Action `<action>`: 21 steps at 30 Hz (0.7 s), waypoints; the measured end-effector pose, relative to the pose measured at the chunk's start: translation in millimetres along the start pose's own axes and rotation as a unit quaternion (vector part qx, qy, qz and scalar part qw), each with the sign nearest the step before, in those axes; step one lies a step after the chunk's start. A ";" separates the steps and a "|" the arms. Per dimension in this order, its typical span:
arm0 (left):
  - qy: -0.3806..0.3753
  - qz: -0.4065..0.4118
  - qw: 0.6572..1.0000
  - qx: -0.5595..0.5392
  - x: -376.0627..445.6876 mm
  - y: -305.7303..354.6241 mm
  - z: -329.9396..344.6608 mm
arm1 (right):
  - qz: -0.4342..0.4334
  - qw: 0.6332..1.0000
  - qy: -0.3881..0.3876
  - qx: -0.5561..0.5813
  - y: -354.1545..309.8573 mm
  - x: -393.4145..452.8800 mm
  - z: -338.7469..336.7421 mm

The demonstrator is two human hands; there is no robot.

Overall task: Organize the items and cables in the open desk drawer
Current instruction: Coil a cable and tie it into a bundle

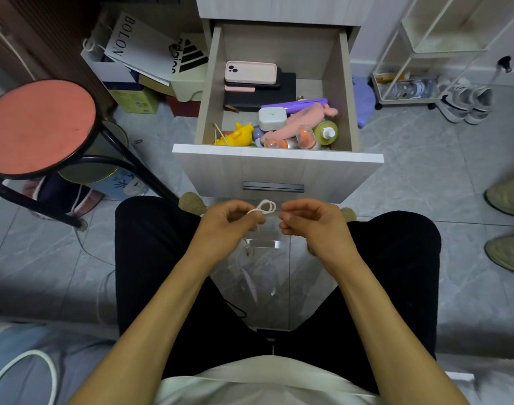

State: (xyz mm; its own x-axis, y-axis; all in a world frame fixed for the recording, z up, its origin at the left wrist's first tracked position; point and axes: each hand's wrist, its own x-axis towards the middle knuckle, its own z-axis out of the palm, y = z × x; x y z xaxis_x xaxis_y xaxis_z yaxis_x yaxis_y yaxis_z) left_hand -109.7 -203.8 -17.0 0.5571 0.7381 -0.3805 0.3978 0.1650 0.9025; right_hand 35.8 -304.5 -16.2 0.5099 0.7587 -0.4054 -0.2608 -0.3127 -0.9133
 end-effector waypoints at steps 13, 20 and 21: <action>-0.043 0.001 0.999 -0.012 -2.5 11.2 -9.6 | 0.001 0.998 -0.042 -0.049 -1.5 2.0 6.9; -0.018 0.025 0.999 0.043 4.6 11.2 -10.2 | -0.011 0.996 -0.051 -0.075 -9.9 2.6 6.3; -0.022 0.030 0.999 0.035 3.6 12.0 -8.9 | -0.020 0.996 -0.056 -0.071 -11.3 2.4 5.3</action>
State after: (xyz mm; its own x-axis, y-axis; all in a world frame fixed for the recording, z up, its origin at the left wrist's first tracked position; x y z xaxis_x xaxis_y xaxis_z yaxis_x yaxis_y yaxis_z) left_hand -109.4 -193.3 -5.8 0.6125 0.7158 -0.3354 0.4118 0.0732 0.9083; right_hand 35.7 -296.2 -6.7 0.4218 0.8282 -0.3690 -0.1202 -0.3523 -0.9281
